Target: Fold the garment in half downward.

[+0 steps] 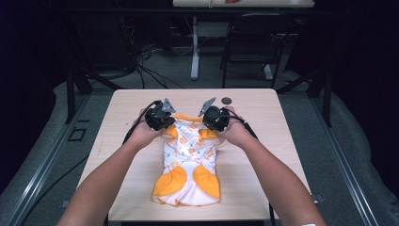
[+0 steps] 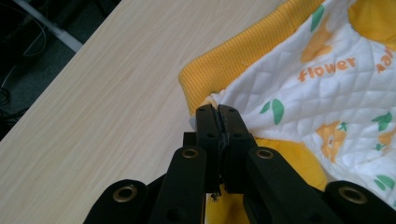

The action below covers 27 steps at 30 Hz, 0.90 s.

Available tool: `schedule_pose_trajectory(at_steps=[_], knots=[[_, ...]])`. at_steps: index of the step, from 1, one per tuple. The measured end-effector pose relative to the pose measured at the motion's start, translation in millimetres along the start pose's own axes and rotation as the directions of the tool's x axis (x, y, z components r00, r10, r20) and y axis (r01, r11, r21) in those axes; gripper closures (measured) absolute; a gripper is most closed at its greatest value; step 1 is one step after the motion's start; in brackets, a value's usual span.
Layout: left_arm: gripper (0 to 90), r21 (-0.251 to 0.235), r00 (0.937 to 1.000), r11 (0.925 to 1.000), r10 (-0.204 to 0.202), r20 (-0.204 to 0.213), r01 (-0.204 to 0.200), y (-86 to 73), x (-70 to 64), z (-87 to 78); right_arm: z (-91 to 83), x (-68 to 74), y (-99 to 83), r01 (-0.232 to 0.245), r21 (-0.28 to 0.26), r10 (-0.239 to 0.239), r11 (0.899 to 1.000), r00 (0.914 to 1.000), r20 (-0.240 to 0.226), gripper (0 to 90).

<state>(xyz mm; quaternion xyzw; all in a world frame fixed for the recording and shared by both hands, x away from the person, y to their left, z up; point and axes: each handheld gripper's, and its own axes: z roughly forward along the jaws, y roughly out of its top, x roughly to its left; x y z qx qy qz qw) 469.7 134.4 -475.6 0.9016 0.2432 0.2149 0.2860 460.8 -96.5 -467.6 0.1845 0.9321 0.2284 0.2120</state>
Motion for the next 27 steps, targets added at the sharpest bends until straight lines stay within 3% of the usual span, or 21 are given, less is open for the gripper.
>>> schedule_pose_trajectory(at_steps=[12,17,27], knots=[[88.1,-0.012,0.9998,0.9998,0.018,-0.004,-0.019,4.9,-1.8,-15.7,-11.1,1.6,7.6,0.048,0.018,-0.048,0.999,0.9984,0.029,85.4],[88.1,-0.018,0.9996,0.9994,0.029,-0.008,-0.029,11.1,-0.4,-22.6,-18.3,-1.1,7.9,0.042,0.003,-0.042,0.999,0.9984,0.039,85.4],[88.2,-0.018,0.9963,0.9963,0.084,-0.02,-0.084,27.5,-2.9,-39.3,-37.2,-6.0,10.6,0.063,-0.005,-0.062,0.998,0.9955,0.071,85.4]])
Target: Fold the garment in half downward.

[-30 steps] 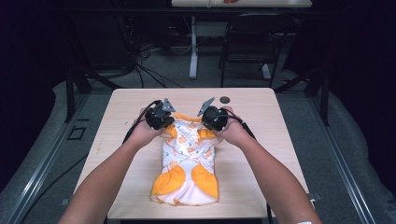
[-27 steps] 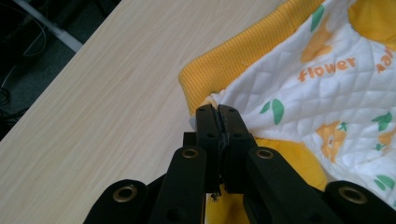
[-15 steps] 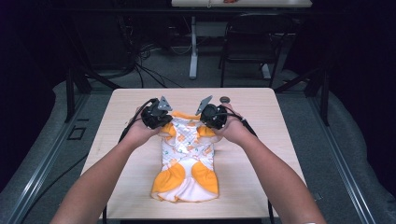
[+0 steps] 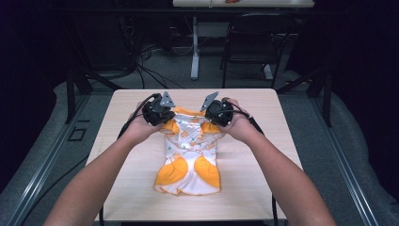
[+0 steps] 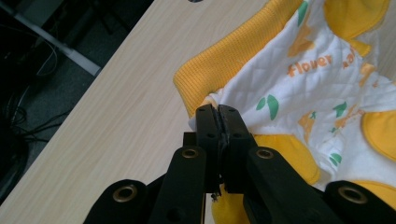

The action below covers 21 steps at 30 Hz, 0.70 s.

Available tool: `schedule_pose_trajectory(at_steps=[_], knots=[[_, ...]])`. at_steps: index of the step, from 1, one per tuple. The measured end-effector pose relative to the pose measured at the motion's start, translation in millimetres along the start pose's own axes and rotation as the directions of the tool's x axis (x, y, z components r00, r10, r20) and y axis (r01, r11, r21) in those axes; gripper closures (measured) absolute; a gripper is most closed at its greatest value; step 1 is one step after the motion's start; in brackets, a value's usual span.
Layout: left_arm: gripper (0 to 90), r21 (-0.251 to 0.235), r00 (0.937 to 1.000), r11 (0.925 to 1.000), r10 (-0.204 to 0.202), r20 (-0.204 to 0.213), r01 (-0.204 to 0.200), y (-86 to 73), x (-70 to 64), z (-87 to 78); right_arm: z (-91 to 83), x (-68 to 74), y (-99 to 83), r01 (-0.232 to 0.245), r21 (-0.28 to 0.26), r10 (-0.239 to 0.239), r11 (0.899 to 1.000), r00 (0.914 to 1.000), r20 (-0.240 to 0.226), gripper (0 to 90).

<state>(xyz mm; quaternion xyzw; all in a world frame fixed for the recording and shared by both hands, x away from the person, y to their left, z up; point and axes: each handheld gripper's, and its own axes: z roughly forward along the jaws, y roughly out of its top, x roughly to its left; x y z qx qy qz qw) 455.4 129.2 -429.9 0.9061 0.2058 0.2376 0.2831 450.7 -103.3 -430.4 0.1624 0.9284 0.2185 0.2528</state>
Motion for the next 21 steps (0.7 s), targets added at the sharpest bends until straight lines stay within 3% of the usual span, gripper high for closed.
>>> schedule_pose_trajectory(at_steps=[5,6,10,14,21], knots=[[88.2,-0.008,0.9996,0.9996,0.025,-0.015,-0.025,2.4,-2.6,-6.2,-7.2,2.4,2.1,0.025,-0.017,-0.024,1.0,0.9994,0.026,85.4],[88.1,0.005,0.9982,0.9983,0.059,-0.013,-0.059,1.1,-6.4,-7.8,-9.7,6.0,3.0,0.057,-0.011,-0.056,0.998,0.9977,0.038,85.4],[88.1,0.02,0.9938,0.9937,0.11,-0.015,-0.11,-4.3,-13.9,-9.6,-10.4,16.9,2.2,0.111,0.0,-0.111,0.994,0.9927,0.047,85.4],[88.1,0.037,0.9864,0.986,0.163,-0.014,-0.163,-10.7,-19.5,-9.5,-8.9,27.9,-0.5,0.135,-0.009,-0.134,0.991,0.9902,0.039,85.4],[88.1,0.027,0.9868,0.9864,0.162,-0.001,-0.162,-26.9,-28.5,-3.5,-6.4,43.7,-3.8,0.165,-0.016,-0.165,0.986,0.9861,0.021,85.4]])
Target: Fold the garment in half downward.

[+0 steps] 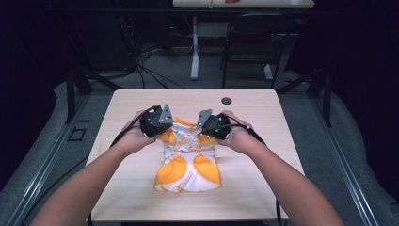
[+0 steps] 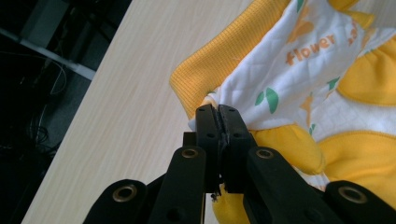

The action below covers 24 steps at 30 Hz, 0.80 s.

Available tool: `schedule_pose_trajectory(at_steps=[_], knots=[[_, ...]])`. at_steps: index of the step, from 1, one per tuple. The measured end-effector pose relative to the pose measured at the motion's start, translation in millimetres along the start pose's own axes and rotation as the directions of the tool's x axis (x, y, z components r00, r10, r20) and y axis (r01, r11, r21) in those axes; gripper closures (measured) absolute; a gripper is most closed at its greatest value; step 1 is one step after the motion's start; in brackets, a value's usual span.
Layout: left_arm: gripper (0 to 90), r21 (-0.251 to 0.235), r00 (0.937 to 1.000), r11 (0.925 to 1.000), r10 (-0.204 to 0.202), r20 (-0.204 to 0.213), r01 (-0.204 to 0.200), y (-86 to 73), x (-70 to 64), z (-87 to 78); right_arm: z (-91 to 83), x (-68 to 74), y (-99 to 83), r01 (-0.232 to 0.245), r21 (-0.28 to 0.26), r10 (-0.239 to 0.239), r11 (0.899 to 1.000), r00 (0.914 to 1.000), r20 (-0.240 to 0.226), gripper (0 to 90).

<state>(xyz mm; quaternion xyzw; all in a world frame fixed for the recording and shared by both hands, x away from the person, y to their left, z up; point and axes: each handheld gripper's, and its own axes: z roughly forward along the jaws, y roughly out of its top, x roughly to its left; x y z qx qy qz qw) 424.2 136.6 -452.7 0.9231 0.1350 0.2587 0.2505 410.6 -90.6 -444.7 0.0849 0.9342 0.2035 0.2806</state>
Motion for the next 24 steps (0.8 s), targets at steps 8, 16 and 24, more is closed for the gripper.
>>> schedule_pose_trajectory(at_steps=[8,16,24], knots=[[88.1,-0.001,0.9999,0.9999,-0.015,-0.009,0.015,-12.7,-10.8,8.0,10.3,11.5,-2.1,0.008,0.007,-0.008,1.0,0.9999,-0.007,85.4],[88.0,-0.01,0.9994,0.9996,-0.027,0.022,0.027,-23.2,-24.1,8.4,12.6,25.0,-7.5,0.022,0.0,-0.022,1.0,0.9994,-0.025,85.3],[88.0,-0.028,0.9987,0.9996,0.0,0.051,0.001,-28.3,-39.8,3.9,8.7,41.4,-16.4,0.016,-0.016,-0.017,1.0,0.9985,-0.052,85.3]])
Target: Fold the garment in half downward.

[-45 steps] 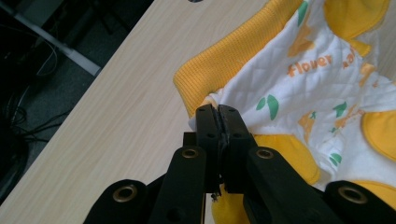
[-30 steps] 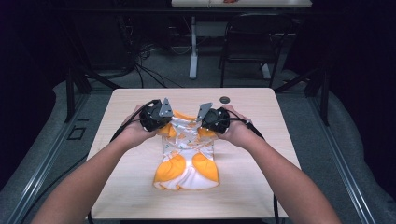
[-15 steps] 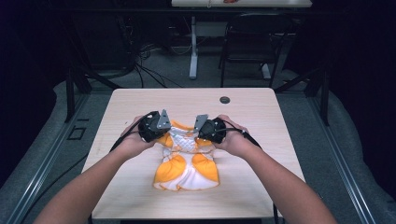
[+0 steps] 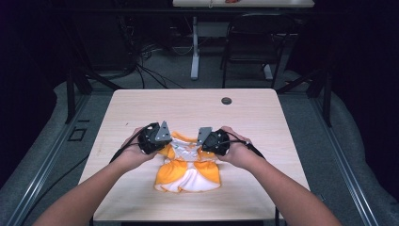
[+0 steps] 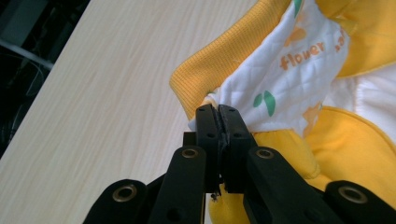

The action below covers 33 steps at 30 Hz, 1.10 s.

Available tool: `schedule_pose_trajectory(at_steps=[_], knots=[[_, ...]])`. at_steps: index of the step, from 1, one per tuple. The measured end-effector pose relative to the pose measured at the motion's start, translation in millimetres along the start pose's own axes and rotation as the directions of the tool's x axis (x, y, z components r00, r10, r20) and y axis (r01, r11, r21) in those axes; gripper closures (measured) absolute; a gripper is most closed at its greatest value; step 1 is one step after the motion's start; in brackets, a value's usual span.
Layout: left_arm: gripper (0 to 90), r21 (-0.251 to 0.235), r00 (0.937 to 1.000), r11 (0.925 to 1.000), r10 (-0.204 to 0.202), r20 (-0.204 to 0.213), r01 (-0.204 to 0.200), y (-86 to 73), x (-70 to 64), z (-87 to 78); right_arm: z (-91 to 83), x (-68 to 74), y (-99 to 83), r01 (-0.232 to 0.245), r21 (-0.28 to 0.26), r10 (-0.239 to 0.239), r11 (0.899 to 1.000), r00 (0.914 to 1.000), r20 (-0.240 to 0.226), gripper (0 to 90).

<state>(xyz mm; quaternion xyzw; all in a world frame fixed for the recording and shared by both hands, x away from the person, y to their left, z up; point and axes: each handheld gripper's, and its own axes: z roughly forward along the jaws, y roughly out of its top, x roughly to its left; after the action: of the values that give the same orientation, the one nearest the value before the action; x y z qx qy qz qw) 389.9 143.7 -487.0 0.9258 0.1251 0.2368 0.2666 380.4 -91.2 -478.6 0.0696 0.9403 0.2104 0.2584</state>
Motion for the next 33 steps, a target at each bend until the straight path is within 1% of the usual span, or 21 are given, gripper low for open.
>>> schedule_pose_trajectory(at_steps=[1,2,4,6,10,12,14,17,21,22,24,25,26,27,28,29,30,31,32,33], knots=[[88.0,0.0,1.0,1.0,0.0,0.0,0.0,0.0,0.0,0.0,0.0,0.0,0.0,0.0,0.0,0.0,1.0,1.0,0.0,85.3],[88.0,-0.004,1.0,1.0,0.007,0.0,-0.007,-0.5,-1.6,-0.5,-0.6,1.7,-0.8,-0.001,-0.001,0.001,1.0,1.0,-0.004,85.3],[88.0,-0.005,0.9999,1.0,0.006,0.009,-0.006,-2.6,-6.0,-1.4,-2.5,6.5,-2.0,0.004,0.002,-0.004,1.0,0.9999,-0.01,85.3],[88.0,-0.004,0.9998,0.9998,0.017,0.008,-0.017,-4.0,-8.4,-1.4,-4.1,9.0,-1.5,0.012,-0.001,-0.012,1.0,0.9999,-0.011,85.3],[87.9,-0.004,0.9996,0.9997,0.024,0.012,-0.024,-7.2,-12.9,-2.3,-6.4,15.3,-0.7,0.003,-0.009,-0.004,1.0,0.9997,-0.025,85.2],[88.0,-0.005,0.9996,0.9997,0.024,0.015,-0.024,-7.7,-14.3,-3.1,-6.2,17.1,-1.1,0.009,-0.01,-0.009,1.0,0.9996,-0.026,85.2],[87.9,-0.01,0.9992,0.9995,0.031,0.024,-0.031,-9.8,-20.7,-4.4,-6.6,22.9,-3.0,0.001,-0.005,-0.001,1.0,0.9993,-0.038,85.2],[87.9,-0.012,0.9982,0.9986,0.052,0.03,-0.052,-12.6,-28.7,-5.5,-8.6,29.0,-3.3,0.024,-0.001,-0.024,1.0,0.9992,-0.033,85.2],[87.9,-0.009,0.9975,0.9984,0.056,0.043,-0.056,-17.6,-36.7,-6.7,-10.7,38.6,-1.9,0.047,0.003,-0.047,0.999,0.9983,-0.034,85.2],[87.9,-0.011,0.9975,0.9985,0.054,0.046,-0.054,-18.9,-38.2,-6.6,-9.9,40.5,-2.5,0.039,-0.004,-0.039,0.999,0.9983,-0.044,85.2],[87.9,-0.012,0.9969,0.9981,0.061,0.049,-0.061,-20.7,-40.9,-6.8,-8.5,44.8,-3.9,0.038,0.006,-0.037,0.999,0.9978,-0.055,85.2],[87.9,-0.012,0.9969,0.9981,0.061,0.049,-0.061,-20.7,-40.9,-6.8,-7.8,46.9,-4.6,0.042,0.01,-0.041,0.999,0.9977,-0.054,85.2],[87.9,-0.013,0.9967,0.9979,0.064,0.051,-0.063,-22.2,-45.4,-6.6,-7.9,48.4,-4.9,0.047,0.015,-0.047,0.999,0.9976,-0.051,85.2],[87.9,-0.013,0.9967,0.9979,0.064,0.051,-0.063,-22.2,-45.4,-6.6,-7.9,48.4,-4.9,0.047,0.015,-0.047,0.999,0.9976,-0.051,85.2],[87.9,-0.014,0.9952,0.9963,0.086,0.048,-0.085,-23.7,-51.0,-6.6,-8.7,51.0,-6.0,0.034,0.005,-0.034,0.999,0.9978,-0.057,85.2],[87.8,-0.016,0.9946,0.9958,0.091,0.05,-0.091,-24.5,-53.1,-7.0,-8.6,52.5,-7.2,0.015,-0.002,-0.015,1.0,0.9975,-0.069,85.2],[87.8,-0.016,0.9946,0.9958,0.091,0.05,-0.091,-24.5,-53.1,-7.0,-8.6,52.5,-7.2,0.015,-0.002,-0.015,1.0,0.9975,-0.069,85.2],[87.8,-0.022,0.9938,0.9953,0.096,0.056,-0.095,-25.9,-56.0,-8.2,-7.2,58.2,-9.8,0.033,0.015,-0.032,0.999,0.9972,-0.067,85.2],[87.8,-0.022,0.9938,0.9953,0.096,0.056,-0.095,-25.9,-56.0,-8.2,-6.8,60.9,-10.5,0.042,0.016,-0.041,0.999,0.9972,-0.063,85.2],[87.8,-0.029,0.9934,0.9947,0.1,0.056,-0.099,-27.8,-59.3,-9.8,-7.2,64.1,-11.7,0.04,0.009,-0.039,0.999,0.9969,-0.068,85.2]])
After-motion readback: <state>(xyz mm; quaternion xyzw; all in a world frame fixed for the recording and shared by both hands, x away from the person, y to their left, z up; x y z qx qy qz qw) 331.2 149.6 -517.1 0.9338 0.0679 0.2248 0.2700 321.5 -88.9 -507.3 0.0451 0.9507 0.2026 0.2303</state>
